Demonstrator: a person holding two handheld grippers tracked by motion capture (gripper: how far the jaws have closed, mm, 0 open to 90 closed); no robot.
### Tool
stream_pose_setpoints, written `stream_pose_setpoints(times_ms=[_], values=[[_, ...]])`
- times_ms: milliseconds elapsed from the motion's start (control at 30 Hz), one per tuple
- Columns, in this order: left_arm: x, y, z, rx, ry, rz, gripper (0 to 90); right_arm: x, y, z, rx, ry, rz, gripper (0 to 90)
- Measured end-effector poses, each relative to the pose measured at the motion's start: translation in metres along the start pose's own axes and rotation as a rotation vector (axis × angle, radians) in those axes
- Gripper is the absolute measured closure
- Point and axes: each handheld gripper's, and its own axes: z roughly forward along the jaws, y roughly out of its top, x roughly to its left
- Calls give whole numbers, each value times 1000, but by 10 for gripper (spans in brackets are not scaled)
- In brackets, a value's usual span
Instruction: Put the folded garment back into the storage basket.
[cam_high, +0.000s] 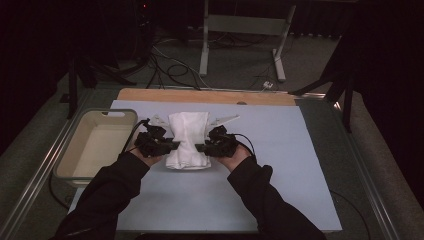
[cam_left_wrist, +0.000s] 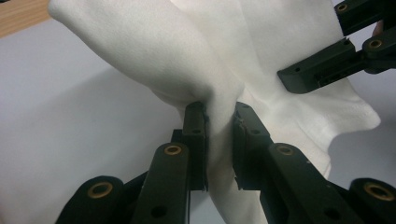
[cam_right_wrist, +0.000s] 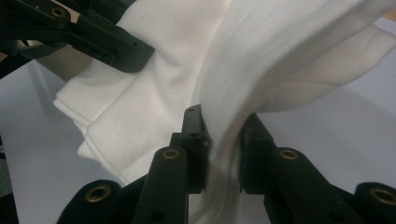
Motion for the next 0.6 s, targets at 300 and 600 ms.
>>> stream_pose_setpoints(times_ms=[300,600], values=[[9,-5,-14,1,17,-8,774,12,12,8,3,9,-26,758],[19,-12,-25,2,35,-22,774,24,22,17,3,20,-47,758]])
